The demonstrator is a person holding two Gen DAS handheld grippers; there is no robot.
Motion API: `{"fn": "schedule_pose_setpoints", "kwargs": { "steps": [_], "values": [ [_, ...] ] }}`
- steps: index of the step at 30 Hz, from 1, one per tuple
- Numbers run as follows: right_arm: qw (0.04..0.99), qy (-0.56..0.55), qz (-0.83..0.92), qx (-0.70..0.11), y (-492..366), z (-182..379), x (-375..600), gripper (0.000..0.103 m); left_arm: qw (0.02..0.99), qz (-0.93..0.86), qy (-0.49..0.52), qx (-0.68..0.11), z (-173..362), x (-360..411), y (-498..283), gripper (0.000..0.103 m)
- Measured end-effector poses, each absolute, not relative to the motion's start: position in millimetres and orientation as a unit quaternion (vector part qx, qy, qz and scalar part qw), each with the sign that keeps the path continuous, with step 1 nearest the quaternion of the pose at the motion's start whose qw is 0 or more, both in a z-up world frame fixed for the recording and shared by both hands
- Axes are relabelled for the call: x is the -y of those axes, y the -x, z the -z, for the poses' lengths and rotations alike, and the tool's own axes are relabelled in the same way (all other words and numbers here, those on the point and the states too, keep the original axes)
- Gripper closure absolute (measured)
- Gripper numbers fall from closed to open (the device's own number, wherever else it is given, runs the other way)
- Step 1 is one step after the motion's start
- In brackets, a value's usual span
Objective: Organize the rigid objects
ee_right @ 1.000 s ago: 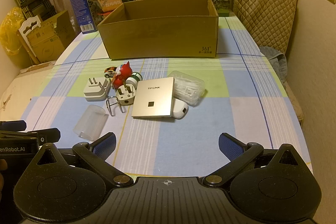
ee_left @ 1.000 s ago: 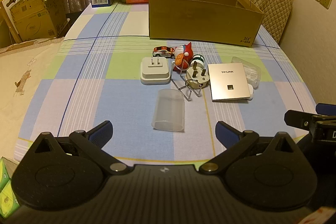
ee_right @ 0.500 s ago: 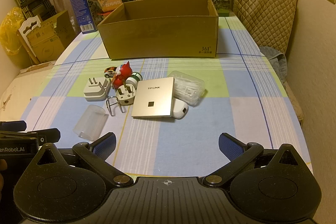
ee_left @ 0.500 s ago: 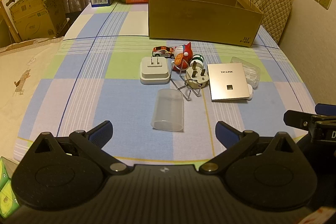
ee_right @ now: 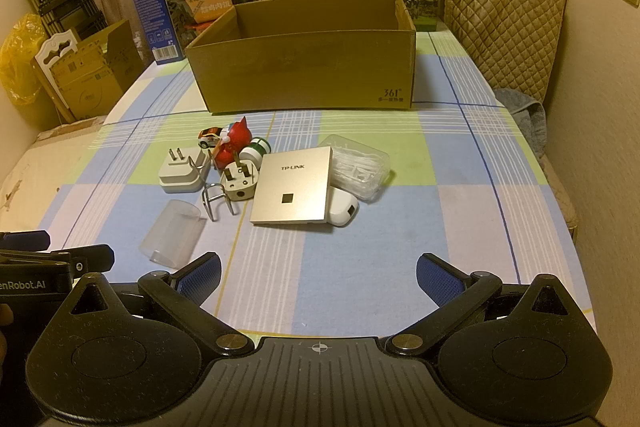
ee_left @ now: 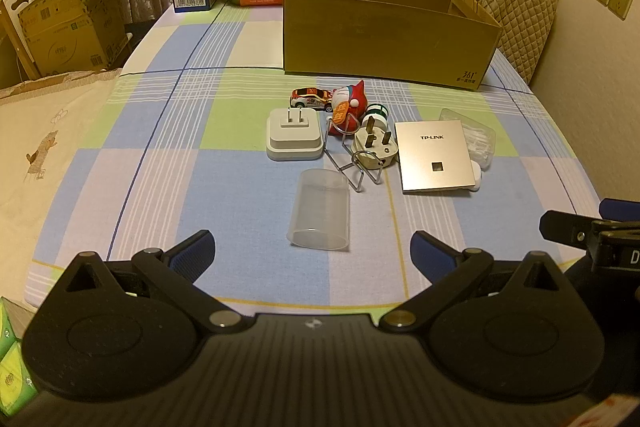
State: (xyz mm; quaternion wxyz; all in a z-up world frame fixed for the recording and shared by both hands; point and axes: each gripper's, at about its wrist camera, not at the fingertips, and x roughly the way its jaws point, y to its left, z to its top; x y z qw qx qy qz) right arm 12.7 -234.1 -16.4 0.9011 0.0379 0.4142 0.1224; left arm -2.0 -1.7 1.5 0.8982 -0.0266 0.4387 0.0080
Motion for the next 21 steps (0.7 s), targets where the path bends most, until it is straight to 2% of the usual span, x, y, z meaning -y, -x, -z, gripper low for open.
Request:
{"fn": "schedule_pose_setpoints", "kwargs": {
  "steps": [21],
  "values": [
    [0.901, -0.038, -0.122, -0.414, -13.1, 16.8, 233.5, 0.002, 0.896, -0.006, 0.028, -0.442, -0.2, -0.7, 2.6, 0.001]
  ]
}}
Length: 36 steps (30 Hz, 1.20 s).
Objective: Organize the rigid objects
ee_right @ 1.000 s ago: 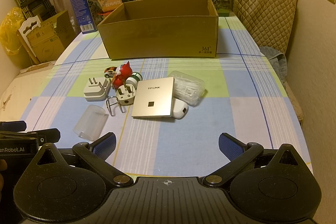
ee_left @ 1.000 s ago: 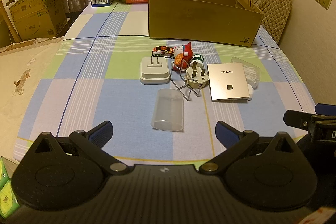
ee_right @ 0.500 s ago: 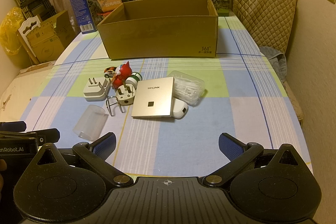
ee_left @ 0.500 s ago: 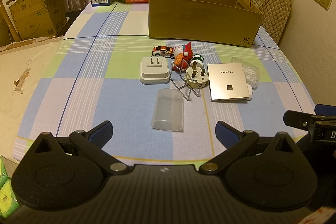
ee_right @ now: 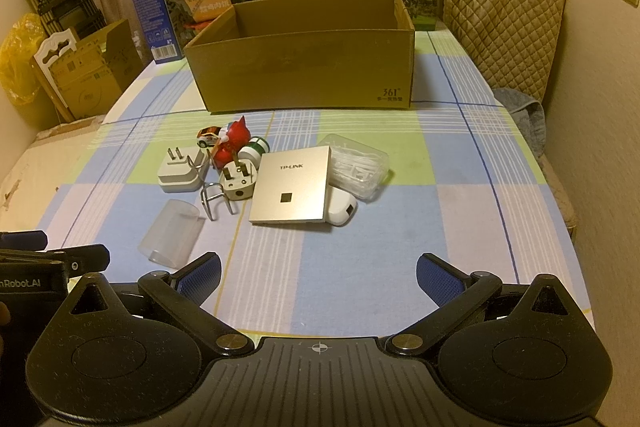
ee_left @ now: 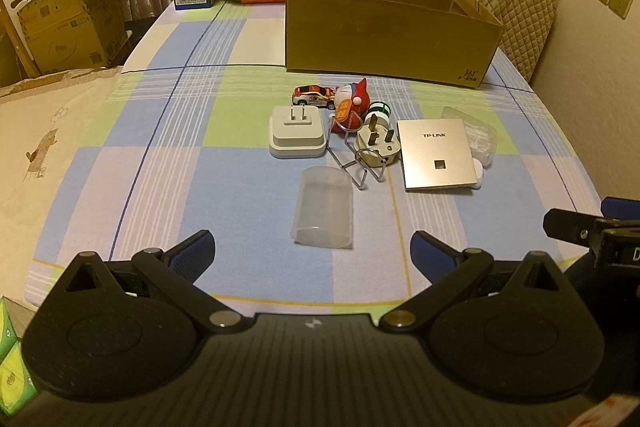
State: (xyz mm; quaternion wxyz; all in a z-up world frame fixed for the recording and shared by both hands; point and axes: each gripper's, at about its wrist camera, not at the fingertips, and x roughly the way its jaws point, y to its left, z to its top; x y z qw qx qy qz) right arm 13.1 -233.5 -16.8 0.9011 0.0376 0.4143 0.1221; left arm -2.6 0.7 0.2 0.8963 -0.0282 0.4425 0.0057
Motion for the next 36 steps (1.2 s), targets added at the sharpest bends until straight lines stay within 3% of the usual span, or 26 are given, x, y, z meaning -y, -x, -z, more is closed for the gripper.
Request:
{"fn": "schedule_pose_setpoints", "kwargs": {
  "steps": [19, 36],
  "values": [
    [0.897, -0.014, -0.109, -0.429, -20.0, 22.1, 240.1, 0.002, 0.888, 0.013, 0.025, -0.46, 6.1, -16.7, -2.5, 0.001],
    [0.876, -0.026, -0.113, -0.469, -37.0, 61.1, 240.5, 0.002, 0.876, 0.023, -0.01, -0.481, 31.7, -8.8, -30.6, 0.001]
  ]
}}
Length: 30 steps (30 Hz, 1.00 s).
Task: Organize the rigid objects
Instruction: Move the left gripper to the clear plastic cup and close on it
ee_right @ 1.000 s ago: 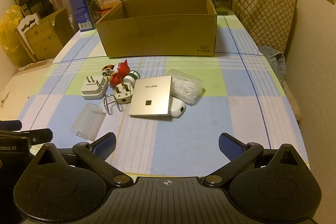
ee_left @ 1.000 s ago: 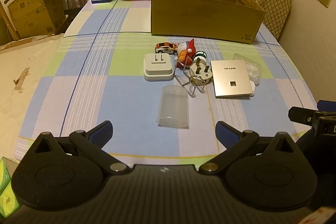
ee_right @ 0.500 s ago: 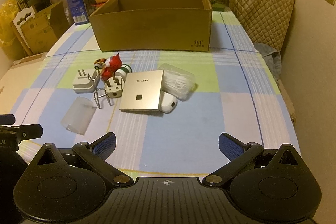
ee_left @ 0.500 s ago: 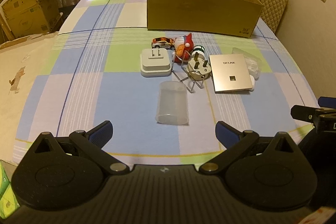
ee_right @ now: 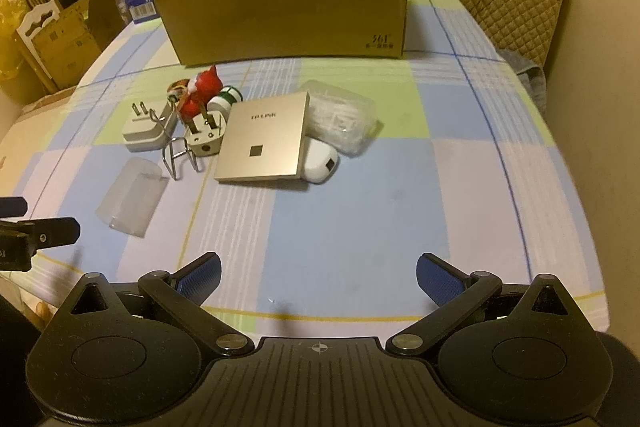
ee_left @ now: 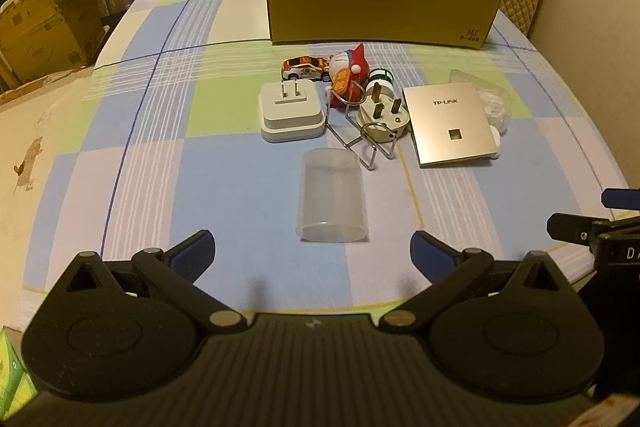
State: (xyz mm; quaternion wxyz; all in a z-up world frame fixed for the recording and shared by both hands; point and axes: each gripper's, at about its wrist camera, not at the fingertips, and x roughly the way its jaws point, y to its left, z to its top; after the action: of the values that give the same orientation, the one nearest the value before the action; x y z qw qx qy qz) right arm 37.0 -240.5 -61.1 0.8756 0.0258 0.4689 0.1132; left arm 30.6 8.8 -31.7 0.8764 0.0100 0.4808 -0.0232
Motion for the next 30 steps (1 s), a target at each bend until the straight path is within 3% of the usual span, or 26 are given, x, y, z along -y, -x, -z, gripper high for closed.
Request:
{"fn": "schedule_pose_setpoints", "kwargs": {
  "steps": [19, 30],
  "values": [
    [0.883, -0.042, -0.133, -0.448, -65.4, 80.5, 236.3, 0.002, 0.863, 0.048, -0.021, -0.503, 76.8, -4.5, -76.0, 0.001],
    [0.893, -0.041, -0.131, -0.429, -80.3, 86.3, 231.9, 0.002, 0.864, 0.056, -0.011, -0.501, 86.6, -8.8, -89.1, 0.01]
  ]
}}
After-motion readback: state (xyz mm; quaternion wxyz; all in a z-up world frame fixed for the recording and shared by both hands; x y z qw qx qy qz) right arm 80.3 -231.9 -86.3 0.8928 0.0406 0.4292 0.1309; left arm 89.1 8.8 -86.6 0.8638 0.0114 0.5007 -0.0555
